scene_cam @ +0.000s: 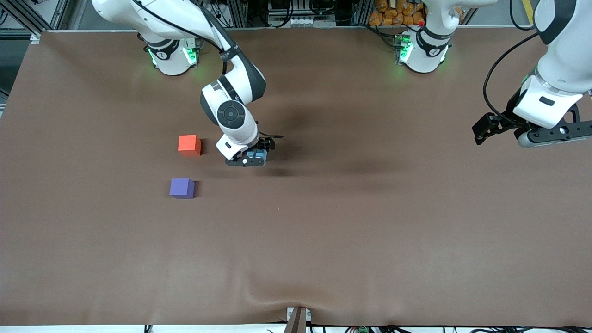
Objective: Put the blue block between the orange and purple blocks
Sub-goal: 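Grasp the blue cube with the right gripper while the left gripper withdraws, then carry the blue cube into the gap between orange and purple cubes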
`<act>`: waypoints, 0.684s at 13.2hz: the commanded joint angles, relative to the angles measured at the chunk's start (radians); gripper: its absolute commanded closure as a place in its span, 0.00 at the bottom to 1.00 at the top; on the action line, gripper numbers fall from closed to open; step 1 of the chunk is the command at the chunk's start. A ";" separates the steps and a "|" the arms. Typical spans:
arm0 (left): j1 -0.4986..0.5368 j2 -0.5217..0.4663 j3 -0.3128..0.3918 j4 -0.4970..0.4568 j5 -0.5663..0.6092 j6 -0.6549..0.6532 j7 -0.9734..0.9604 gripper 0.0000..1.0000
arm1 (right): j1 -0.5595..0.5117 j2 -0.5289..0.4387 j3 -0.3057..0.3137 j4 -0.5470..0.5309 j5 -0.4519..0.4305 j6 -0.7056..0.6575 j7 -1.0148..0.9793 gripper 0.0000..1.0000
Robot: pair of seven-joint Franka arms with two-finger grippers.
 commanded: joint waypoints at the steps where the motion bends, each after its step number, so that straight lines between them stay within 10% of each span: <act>1: 0.003 -0.012 -0.015 -0.001 0.003 -0.006 0.007 0.00 | 0.036 0.013 -0.011 -0.016 -0.021 0.047 0.039 0.39; 3: 0.001 -0.009 -0.016 0.004 0.003 -0.006 0.007 0.00 | 0.042 0.018 -0.011 -0.013 -0.021 0.046 0.054 0.93; 9: -0.002 -0.012 -0.018 0.008 0.003 -0.007 0.007 0.00 | -0.198 -0.169 -0.017 0.127 -0.019 -0.374 -0.190 1.00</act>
